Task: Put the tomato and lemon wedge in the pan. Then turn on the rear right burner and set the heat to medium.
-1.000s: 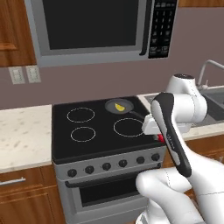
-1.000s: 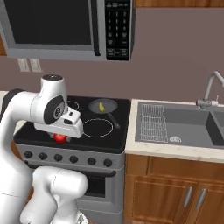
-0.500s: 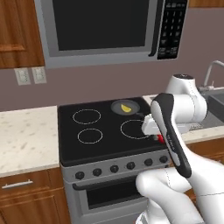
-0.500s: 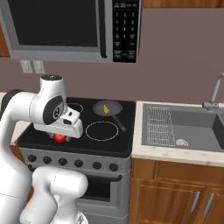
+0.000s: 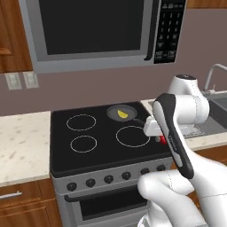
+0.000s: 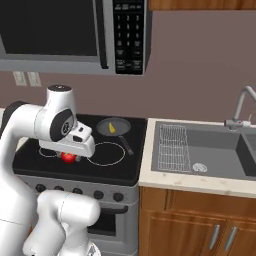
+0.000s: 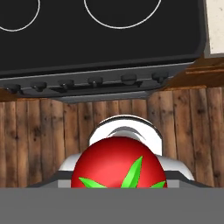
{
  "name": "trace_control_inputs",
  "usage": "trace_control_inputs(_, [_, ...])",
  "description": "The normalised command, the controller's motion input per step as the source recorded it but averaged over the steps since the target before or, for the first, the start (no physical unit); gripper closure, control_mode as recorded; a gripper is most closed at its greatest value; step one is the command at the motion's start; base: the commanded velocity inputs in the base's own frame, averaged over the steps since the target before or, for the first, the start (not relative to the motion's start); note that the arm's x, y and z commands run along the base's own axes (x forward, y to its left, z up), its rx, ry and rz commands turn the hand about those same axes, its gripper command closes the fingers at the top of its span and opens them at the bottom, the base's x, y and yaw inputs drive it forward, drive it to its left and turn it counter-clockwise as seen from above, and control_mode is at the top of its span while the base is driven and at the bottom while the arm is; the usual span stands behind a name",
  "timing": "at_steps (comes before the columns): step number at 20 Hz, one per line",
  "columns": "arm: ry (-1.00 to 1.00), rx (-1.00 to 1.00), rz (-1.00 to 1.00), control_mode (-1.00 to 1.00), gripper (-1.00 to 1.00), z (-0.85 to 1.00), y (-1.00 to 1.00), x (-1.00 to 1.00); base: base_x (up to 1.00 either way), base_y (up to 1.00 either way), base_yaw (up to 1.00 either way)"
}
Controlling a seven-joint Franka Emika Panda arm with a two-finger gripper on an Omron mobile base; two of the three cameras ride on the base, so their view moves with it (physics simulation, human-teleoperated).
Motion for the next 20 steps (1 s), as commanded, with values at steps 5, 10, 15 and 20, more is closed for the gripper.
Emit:
trace_control_inputs(5, [0.00,0.00,0.00,1.00,1.00,0.00,0.00,0.00,-0.09,-0.22,0.00])
trace_control_inputs(10, [0.00,0.00,0.00,1.00,1.00,0.00,0.00,0.00,-0.02,-0.19,0.00])
trace_control_inputs(15, [0.00,0.00,0.00,1.00,1.00,0.00,0.00,0.00,0.03,-0.18,0.00])
trace_control_inputs(20, [0.00,0.00,0.00,1.00,1.00,0.00,0.00,0.00,-0.12,-0.36,0.00])
